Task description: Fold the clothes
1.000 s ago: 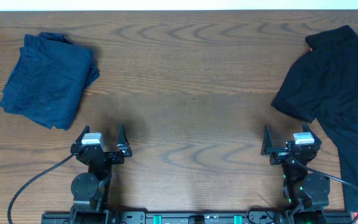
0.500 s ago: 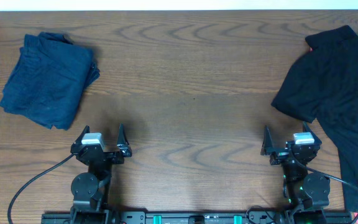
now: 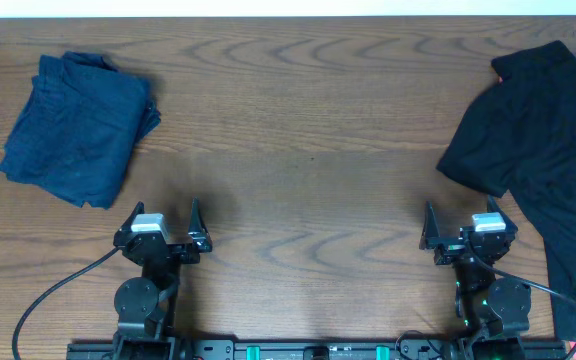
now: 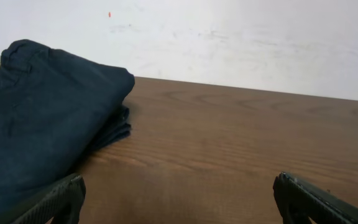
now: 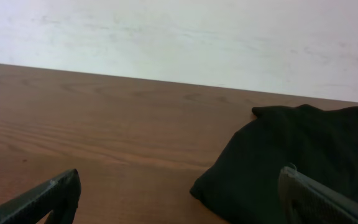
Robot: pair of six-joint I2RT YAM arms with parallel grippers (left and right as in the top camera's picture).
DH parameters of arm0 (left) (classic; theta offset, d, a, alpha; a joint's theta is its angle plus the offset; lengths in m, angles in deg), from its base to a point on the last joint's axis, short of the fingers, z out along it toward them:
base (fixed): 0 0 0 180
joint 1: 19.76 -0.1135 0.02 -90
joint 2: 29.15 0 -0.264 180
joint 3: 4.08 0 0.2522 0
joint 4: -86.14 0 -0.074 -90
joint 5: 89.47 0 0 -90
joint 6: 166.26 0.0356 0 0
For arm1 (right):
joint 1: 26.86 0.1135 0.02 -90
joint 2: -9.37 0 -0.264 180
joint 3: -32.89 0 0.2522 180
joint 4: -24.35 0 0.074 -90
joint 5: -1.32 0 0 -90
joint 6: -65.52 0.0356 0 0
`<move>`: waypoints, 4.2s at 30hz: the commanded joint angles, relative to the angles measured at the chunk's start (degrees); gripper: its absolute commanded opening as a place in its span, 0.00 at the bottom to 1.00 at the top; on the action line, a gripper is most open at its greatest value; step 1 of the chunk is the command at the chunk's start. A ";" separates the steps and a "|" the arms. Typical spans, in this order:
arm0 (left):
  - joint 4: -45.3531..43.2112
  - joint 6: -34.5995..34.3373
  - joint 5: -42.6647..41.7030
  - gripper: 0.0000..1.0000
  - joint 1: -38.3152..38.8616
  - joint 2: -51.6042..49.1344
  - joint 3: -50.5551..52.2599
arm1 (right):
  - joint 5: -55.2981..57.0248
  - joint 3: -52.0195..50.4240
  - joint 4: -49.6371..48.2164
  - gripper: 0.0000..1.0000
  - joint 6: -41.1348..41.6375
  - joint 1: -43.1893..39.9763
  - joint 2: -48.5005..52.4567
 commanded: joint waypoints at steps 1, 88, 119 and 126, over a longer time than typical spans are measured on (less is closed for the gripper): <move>2.19 0.96 1.73 0.98 0.22 0.39 1.03 | 0.02 -0.07 0.24 0.99 -0.50 -0.90 -0.15; 34.80 -3.58 -3.04 0.98 0.22 -70.16 -48.48 | 0.96 58.01 10.78 0.86 2.10 -7.34 103.71; 34.80 -3.58 -3.04 0.98 0.22 -70.10 -48.48 | -32.83 58.14 16.35 0.01 -6.08 -5.22 76.06; 34.84 -3.61 -3.04 0.98 0.24 -70.12 -48.48 | -57.24 58.07 28.55 0.01 -24.72 12.11 74.05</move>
